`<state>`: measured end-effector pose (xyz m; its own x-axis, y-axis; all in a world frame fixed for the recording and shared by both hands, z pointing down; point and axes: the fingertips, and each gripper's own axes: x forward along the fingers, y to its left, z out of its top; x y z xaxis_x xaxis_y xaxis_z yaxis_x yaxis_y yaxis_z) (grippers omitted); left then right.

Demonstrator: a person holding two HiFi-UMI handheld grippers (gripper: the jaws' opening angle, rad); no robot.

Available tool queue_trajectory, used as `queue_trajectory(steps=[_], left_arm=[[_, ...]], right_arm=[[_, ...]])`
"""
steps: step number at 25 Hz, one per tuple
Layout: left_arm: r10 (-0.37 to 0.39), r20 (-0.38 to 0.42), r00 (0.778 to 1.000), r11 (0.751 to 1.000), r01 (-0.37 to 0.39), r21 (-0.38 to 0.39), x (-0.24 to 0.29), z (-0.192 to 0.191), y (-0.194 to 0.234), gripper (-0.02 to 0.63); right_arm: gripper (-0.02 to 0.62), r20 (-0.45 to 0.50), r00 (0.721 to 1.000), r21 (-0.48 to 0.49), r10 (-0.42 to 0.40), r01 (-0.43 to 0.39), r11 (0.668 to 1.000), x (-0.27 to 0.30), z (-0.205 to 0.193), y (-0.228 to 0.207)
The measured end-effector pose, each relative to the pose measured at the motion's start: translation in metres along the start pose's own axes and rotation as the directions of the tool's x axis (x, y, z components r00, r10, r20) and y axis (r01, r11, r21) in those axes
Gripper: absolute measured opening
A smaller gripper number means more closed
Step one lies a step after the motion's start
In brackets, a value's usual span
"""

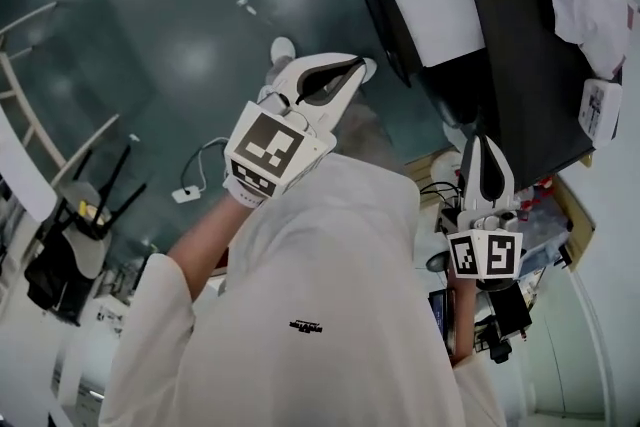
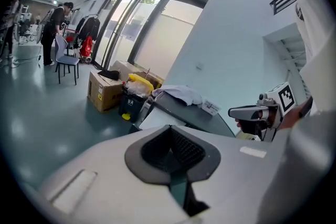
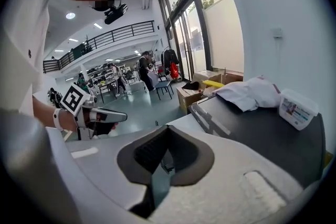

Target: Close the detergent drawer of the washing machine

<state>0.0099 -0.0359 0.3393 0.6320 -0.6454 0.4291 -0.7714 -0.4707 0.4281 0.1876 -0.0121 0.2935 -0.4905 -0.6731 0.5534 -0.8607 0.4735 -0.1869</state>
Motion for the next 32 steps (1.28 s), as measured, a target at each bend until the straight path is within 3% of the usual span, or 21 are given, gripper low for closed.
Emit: queue_trajectory(steps=[5, 16, 21, 26, 32], left_arm=[[-0.023, -0.018, 1.0, 1.0, 0.023, 0.018, 0.012, -0.019, 0.014, 0.018], [-0.055, -0.067, 0.996, 0.962, 0.071, 0.263, 0.043, -0.051, 0.026, 0.018], [-0.102, -0.069, 0.992, 0.937, 0.119, 0.33, 0.06, -0.063, 0.019, 0.018], [-0.122, -0.089, 0.989, 0.927, 0.146, 0.346, 0.074, -0.074, 0.019, 0.018], [-0.102, -0.126, 0.987, 0.94, 0.137, 0.314, 0.089, -0.089, 0.026, 0.018]], right_arm=[[0.002, -0.056, 0.998, 0.017, -0.007, 0.008, 1.0, 0.009, -0.02, 0.015], [0.002, -0.069, 0.997, 0.116, -0.027, 0.034, 0.993, 0.014, -0.05, 0.03], [0.002, 0.001, 1.0, 0.284, -0.01, 0.009, 0.959, 0.019, -0.053, 0.032], [0.002, -0.04, 0.999, 0.251, -0.027, 0.036, 0.967, 0.024, -0.068, 0.034], [0.002, -0.125, 0.991, 0.201, -0.046, 0.07, 0.977, 0.035, -0.088, 0.032]])
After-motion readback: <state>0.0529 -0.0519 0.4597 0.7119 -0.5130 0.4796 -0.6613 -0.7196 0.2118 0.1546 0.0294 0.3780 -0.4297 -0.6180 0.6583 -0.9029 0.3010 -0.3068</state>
